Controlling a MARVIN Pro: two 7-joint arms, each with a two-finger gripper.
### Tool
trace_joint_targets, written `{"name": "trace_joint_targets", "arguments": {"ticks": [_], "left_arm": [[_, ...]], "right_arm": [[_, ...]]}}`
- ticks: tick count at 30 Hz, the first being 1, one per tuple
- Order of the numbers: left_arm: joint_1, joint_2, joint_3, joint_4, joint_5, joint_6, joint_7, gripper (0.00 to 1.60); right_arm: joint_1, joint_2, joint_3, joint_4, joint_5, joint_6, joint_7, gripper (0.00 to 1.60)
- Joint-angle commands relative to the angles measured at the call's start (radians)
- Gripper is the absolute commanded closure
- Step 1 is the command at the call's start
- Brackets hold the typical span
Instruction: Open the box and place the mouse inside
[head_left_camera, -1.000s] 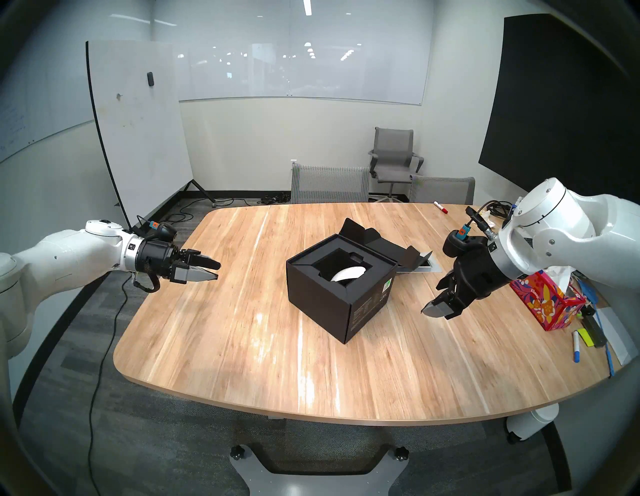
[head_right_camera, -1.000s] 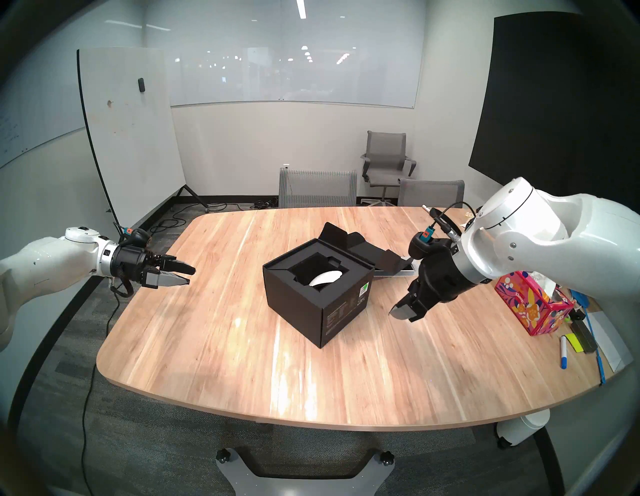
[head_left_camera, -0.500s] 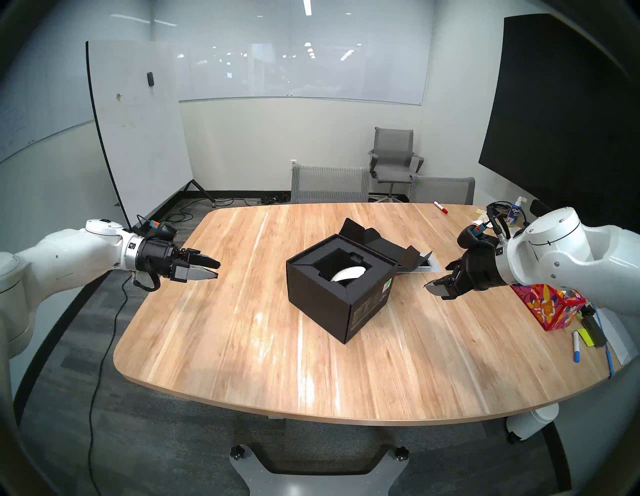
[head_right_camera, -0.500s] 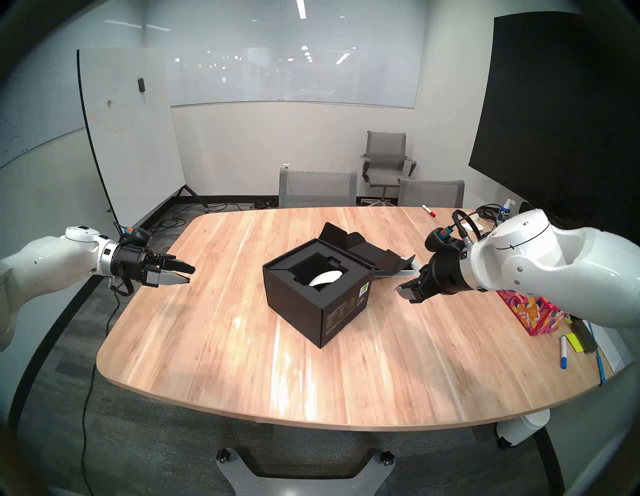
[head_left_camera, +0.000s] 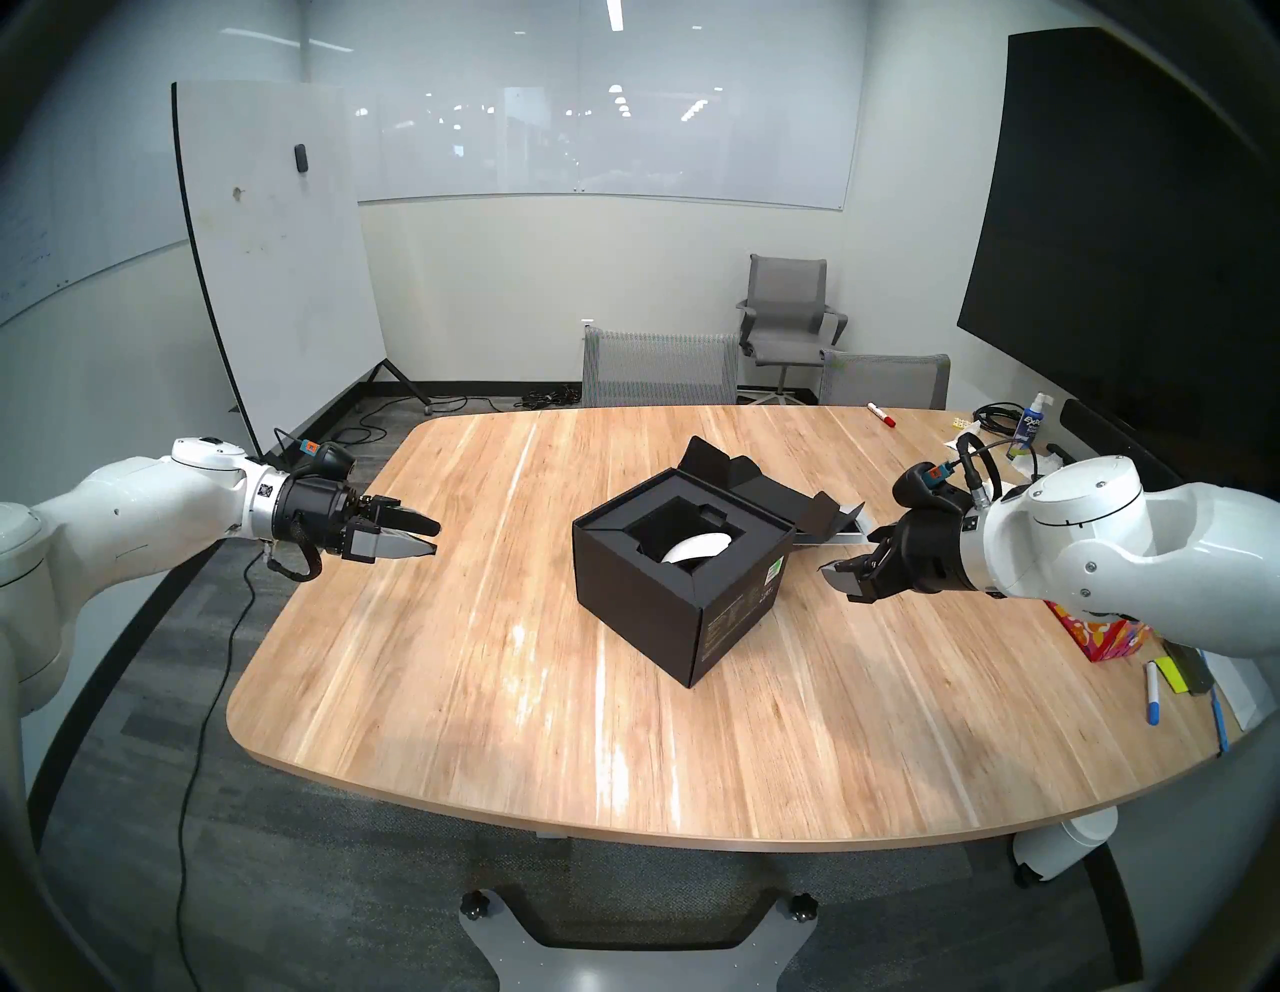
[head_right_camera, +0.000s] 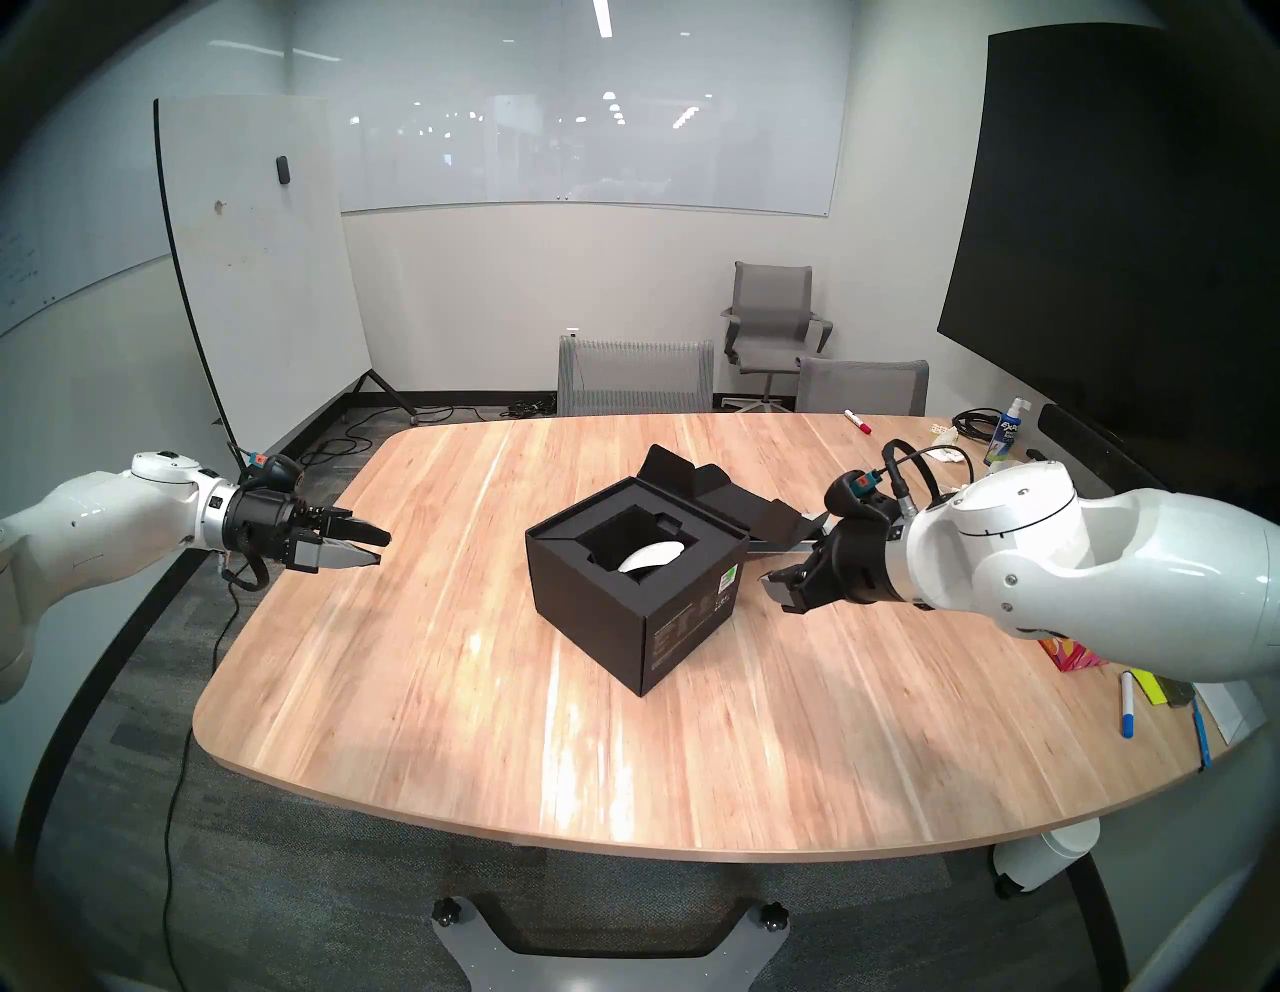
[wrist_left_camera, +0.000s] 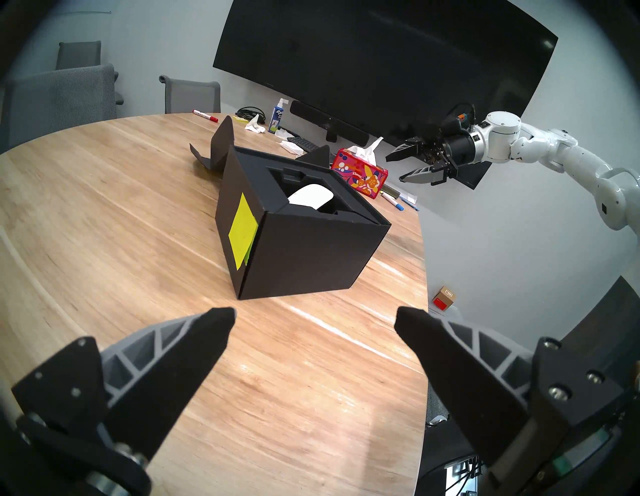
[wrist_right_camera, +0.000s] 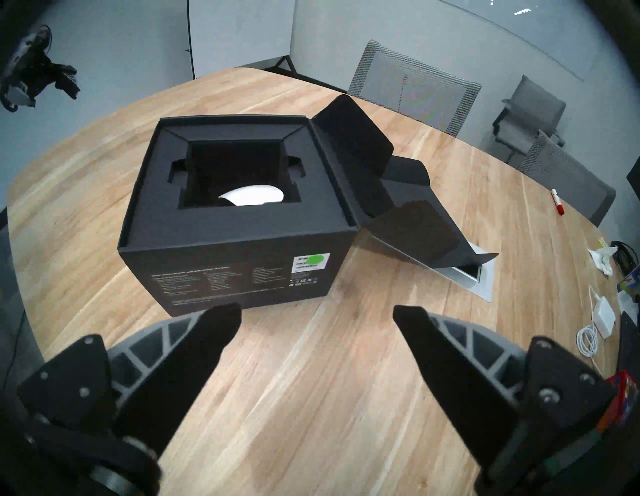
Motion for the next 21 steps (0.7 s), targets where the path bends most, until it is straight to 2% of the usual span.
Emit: {"name": "trace_joint_targets", "arguments": {"ticks": [1,5,6,7,14,16,21], "left_arm": [[-0.017,0.003,-0.009,-0.005,-0.009,-0.002,-0.006,0.0],[-0.017,0.003,-0.009,-0.005,-0.009,-0.002,-0.006,0.0],[-0.017,0.003,-0.01,-0.005,-0.008,-0.002,-0.006,0.0],[-0.017,0.003,-0.01,-0.005,-0.008,-0.002,-0.006,0.0],[-0.017,0.003,-0.009,-0.005,-0.009,-0.002,-0.006,0.0],[-0.017,0.003,-0.009,-0.005,-0.009,-0.002,-0.006,0.0],[-0.017,0.003,-0.009,-0.005,-0.009,-0.002,-0.006,0.0]], "right_arm": [[0.002,0.024,0.004,-0.06,0.002,-0.022,-0.062,0.0],[-0.002,0.044,-0.001,-0.104,-0.006,-0.026,-0.116,0.0],[0.0,0.065,-0.004,-0.145,-0.029,-0.028,-0.17,0.0],[0.002,0.072,-0.006,-0.159,-0.035,-0.028,-0.185,0.0],[-0.017,0.087,-0.026,-0.221,-0.057,-0.046,-0.279,0.0],[-0.031,0.092,-0.04,-0.244,-0.076,-0.071,-0.325,0.0],[-0.051,0.082,-0.059,-0.26,-0.102,-0.1,-0.383,0.0]]}}
